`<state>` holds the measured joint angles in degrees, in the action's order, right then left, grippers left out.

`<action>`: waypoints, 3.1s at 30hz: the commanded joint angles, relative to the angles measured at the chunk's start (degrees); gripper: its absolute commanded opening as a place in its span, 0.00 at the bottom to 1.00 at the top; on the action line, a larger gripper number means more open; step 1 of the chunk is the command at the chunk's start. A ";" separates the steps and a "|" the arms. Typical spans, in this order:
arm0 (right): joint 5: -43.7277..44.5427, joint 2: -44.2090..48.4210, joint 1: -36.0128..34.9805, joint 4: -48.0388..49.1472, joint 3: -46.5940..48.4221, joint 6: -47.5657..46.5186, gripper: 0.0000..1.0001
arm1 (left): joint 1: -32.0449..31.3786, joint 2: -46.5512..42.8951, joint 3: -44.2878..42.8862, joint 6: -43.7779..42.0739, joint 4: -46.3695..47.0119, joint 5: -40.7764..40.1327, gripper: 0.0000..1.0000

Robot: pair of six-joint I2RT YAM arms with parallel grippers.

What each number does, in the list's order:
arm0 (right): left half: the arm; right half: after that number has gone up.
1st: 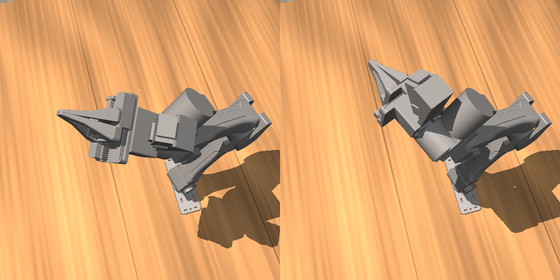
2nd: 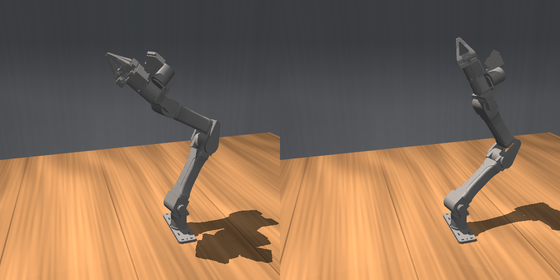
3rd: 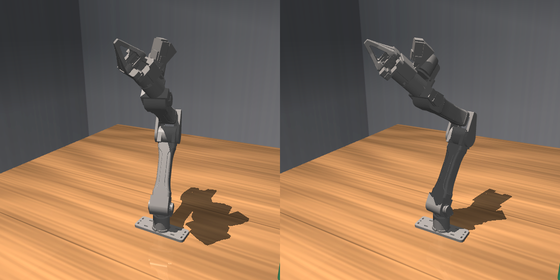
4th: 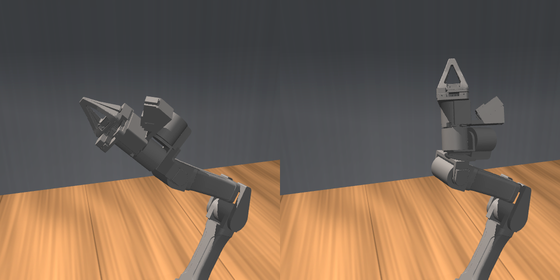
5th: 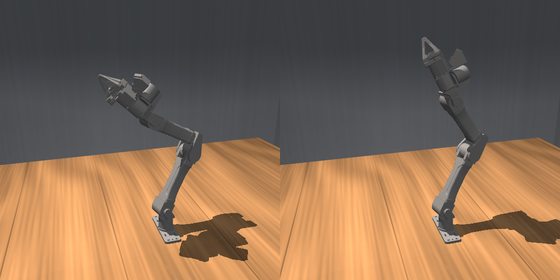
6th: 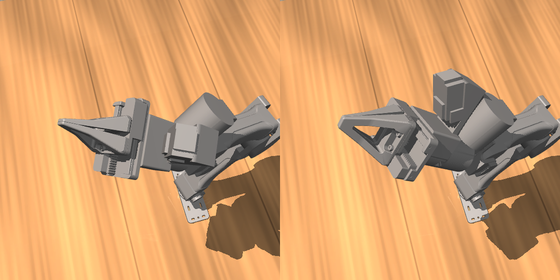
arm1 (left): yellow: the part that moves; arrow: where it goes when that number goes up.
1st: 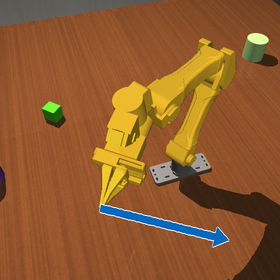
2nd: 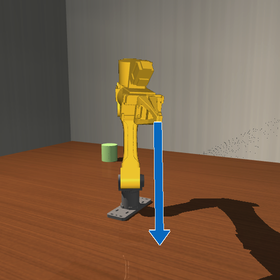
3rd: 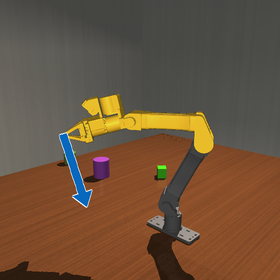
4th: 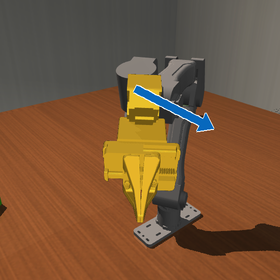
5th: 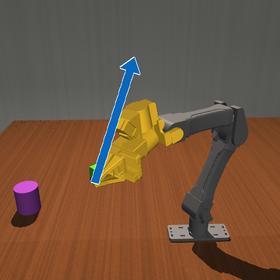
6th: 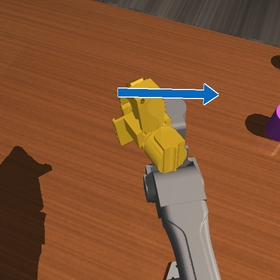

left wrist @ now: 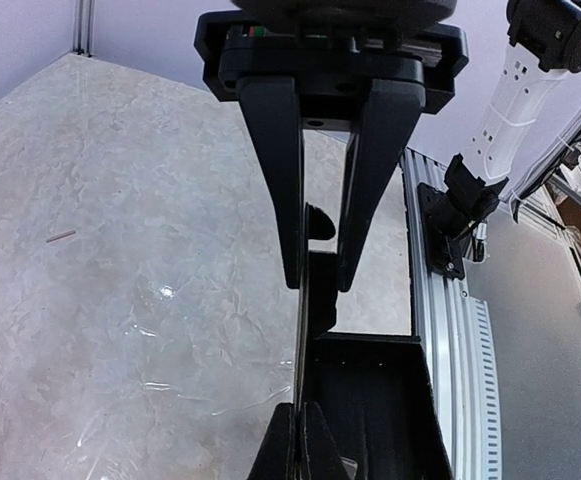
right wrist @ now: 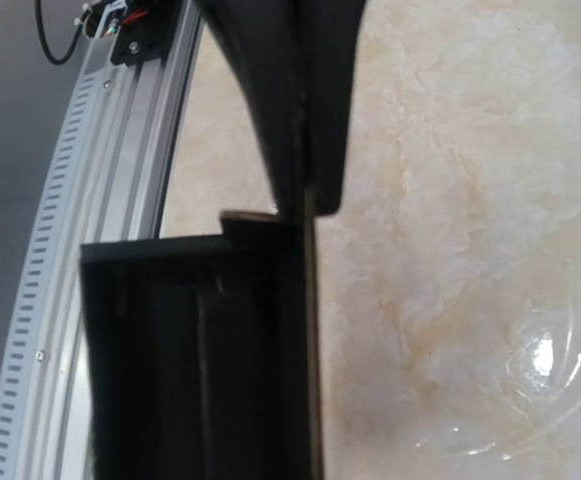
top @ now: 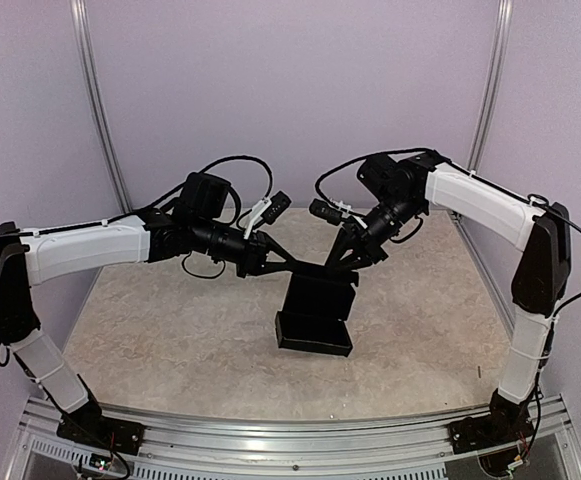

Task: Fold the paper box

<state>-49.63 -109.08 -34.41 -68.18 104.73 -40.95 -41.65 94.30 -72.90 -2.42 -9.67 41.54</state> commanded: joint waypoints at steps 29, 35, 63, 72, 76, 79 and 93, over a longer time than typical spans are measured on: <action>0.41 -2.17 -1.51 -0.63 -0.05 0.66 0.00 | -0.54 -1.34 -1.89 -1.53 -1.73 -0.29 0.03; 0.32 0.56 -1.45 0.82 -1.66 0.54 0.00 | 0.74 -6.87 3.09 -2.98 -0.60 -4.54 0.46; -1.36 0.82 -1.45 1.70 -1.81 0.91 0.00 | 2.84 -0.93 -0.82 -4.39 -5.90 7.04 0.17; -1.00 1.01 -1.45 1.91 -2.53 0.80 0.00 | 3.74 -2.74 0.09 -4.44 -4.77 5.51 0.24; -1.28 1.36 -1.45 1.65 -2.90 0.39 0.00 | 6.18 -5.30 2.05 -1.95 -1.21 3.58 0.31; -1.69 1.50 -1.47 1.58 -2.95 0.26 0.00 | 5.85 -2.87 0.19 -0.19 -2.20 -0.28 0.30; 0.82 -0.04 -1.45 3.52 -2.18 3.65 0.00 | 1.18 1.39 -3.02 -4.18 -6.95 1.76 0.22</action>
<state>-49.89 -109.86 -35.38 -65.82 102.41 -38.94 -40.60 97.01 -75.46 -5.30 -15.53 40.71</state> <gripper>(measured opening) 0.014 0.221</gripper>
